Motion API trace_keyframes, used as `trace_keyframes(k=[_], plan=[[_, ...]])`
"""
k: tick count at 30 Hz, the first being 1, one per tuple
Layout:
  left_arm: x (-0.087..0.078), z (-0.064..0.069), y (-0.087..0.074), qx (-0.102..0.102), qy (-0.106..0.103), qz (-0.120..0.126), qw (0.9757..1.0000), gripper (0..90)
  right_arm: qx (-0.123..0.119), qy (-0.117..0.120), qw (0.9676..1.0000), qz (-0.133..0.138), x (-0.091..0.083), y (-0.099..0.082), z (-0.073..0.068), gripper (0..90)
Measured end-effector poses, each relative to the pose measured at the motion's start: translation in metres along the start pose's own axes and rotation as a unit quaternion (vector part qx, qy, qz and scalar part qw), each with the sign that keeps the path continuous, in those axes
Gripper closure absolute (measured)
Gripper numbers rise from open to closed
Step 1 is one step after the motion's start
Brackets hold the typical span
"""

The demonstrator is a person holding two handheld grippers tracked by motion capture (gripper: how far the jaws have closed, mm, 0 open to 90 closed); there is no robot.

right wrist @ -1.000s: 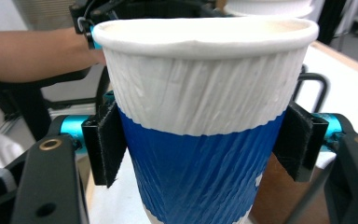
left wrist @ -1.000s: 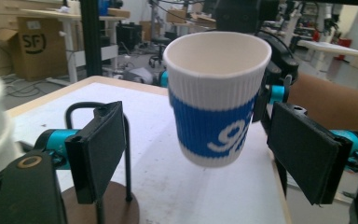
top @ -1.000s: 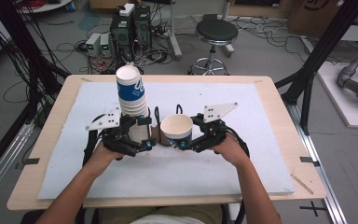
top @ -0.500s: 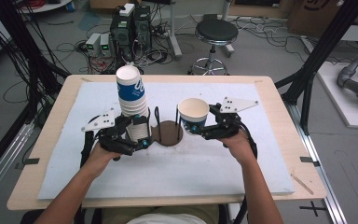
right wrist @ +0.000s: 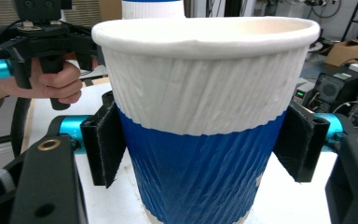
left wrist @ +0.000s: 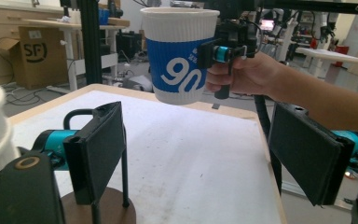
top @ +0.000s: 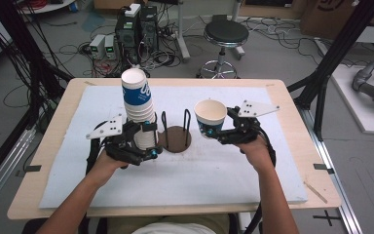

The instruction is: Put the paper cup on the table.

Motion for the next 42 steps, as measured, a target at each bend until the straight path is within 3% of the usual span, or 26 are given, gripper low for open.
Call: trace_keyframes(k=[11,14,16,21,27,31,33,39,42], plan=[[0.002,0.005,-0.004,0.004,-0.016,-0.015,0.9997,18.6,0.000,-0.013,0.9999,-0.004,-0.006,-0.001,0.006,27.6],[-0.004,0.009,-0.004,0.004,-0.031,-0.023,0.9993,18.6,0.002,-0.022,0.9997,-0.001,-0.007,-0.001,0.010,27.6],[-0.011,0.011,-0.006,0.007,-0.028,-0.029,0.9992,18.6,0.003,-0.029,0.9996,0.003,-0.009,0.000,0.013,27.6],[-0.043,0.013,-0.007,0.017,0.016,-0.024,0.9994,18.6,0.004,-0.040,0.9992,0.004,-0.012,-0.001,0.018,27.5],[-0.084,0.008,-0.007,0.016,0.063,-0.006,0.9978,18.6,0.010,-0.064,0.9979,0.004,-0.016,-0.003,0.029,27.6],[-0.110,-0.002,-0.010,0.020,0.107,0.000,0.9941,18.6,0.012,-0.079,0.9968,0.001,-0.018,-0.005,0.035,27.5],[-0.122,-0.010,-0.013,0.020,0.136,0.004,0.9905,18.6,0.013,-0.089,0.9960,-0.001,-0.018,-0.007,0.038,27.4],[-0.146,-0.031,-0.028,0.002,0.190,-0.004,0.9819,18.6,0.027,-0.121,0.9922,-0.005,-0.020,-0.016,0.050,27.4],[-0.154,-0.040,-0.036,-0.005,0.219,-0.013,0.9756,18.6,0.037,-0.139,0.9896,-0.006,-0.020,-0.023,0.057,27.5]])
Point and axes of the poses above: each handheld gripper's, and its own axes: x roughly forward along the jaws, y roughly out of its top, z roughly to its right, the point moved 8 cm from there along x, roughly forward along the jaws, and after that the axes turned 12 degrees about -y, right-handed, at the moved point
